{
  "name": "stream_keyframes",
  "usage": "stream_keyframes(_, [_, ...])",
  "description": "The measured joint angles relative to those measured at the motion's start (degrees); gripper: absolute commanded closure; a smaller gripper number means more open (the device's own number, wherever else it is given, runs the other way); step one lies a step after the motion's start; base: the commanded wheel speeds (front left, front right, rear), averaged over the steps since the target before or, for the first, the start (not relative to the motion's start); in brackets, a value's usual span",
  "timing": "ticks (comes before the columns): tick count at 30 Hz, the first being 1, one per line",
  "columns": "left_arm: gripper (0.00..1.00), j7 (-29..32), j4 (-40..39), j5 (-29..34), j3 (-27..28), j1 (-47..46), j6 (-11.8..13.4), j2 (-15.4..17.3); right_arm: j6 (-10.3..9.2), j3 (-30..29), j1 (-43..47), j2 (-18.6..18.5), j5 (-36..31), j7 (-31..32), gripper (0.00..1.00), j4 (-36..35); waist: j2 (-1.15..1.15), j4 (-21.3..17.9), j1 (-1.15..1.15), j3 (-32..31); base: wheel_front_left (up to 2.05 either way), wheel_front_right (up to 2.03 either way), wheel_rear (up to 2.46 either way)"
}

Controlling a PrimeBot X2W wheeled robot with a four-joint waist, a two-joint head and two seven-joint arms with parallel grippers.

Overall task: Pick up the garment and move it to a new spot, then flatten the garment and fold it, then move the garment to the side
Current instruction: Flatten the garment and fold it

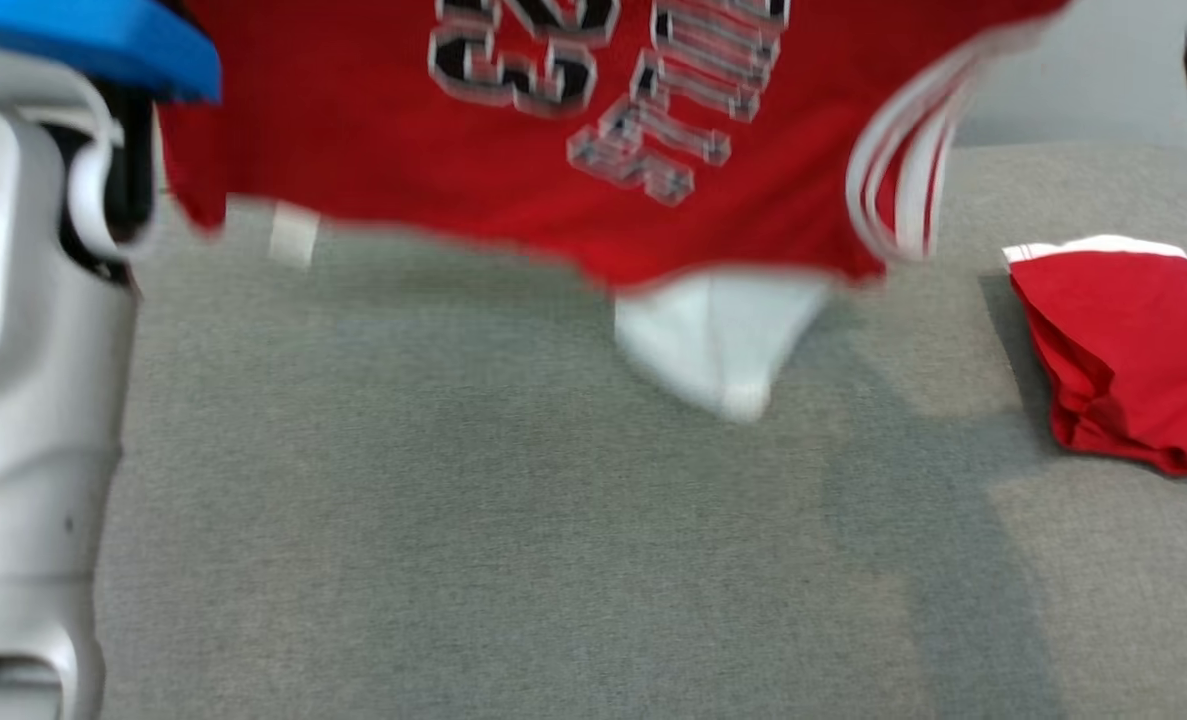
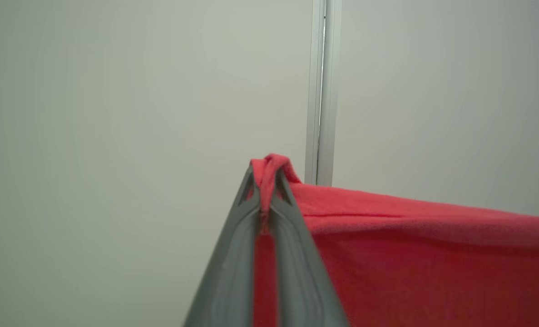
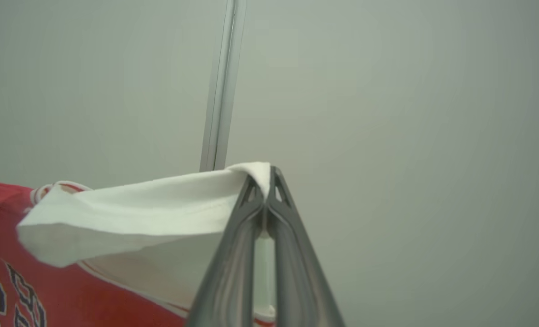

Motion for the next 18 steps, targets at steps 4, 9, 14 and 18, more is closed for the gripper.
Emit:
stream_keyframes(4, [1.00, -3.68, 11.04, -0.66, 0.81, -7.58, -1.94, -0.91, -0.01, 3.11, -9.97, 2.34, 0.35, -3.90, 1.00, 10.44, 0.00, -1.18, -0.01, 0.48, 0.00, 0.00, 0.00])
stream_keyframes(9, [1.00, -5.15, 23.57, -1.75, 0.79, -9.32, -3.93, -2.22, 0.00, 8.57, -12.86, 5.55, 2.56, -6.57, 1.00, 21.78, 0.00, -1.63, -0.01, 1.81, 0.00, 0.00, 0.00])
stream_keyframes(14, [1.00, -5.69, 35.79, -3.61, 0.38, -3.44, -5.42, -5.64, -0.01, 13.81, -6.80, 8.53, 6.31, -9.51, 1.00, 29.99, 0.00, -1.46, -0.01, 3.93, 0.00, 0.00, 0.00])
stream_keyframes(18, [1.00, -5.65, 43.81, -6.04, 1.15, 3.05, -6.79, -7.59, 0.00, 18.04, 1.59, 11.07, 10.58, -10.98, 1.00, 34.75, 0.01, -1.27, 0.00, 5.17, 0.00, 0.00, 0.00])
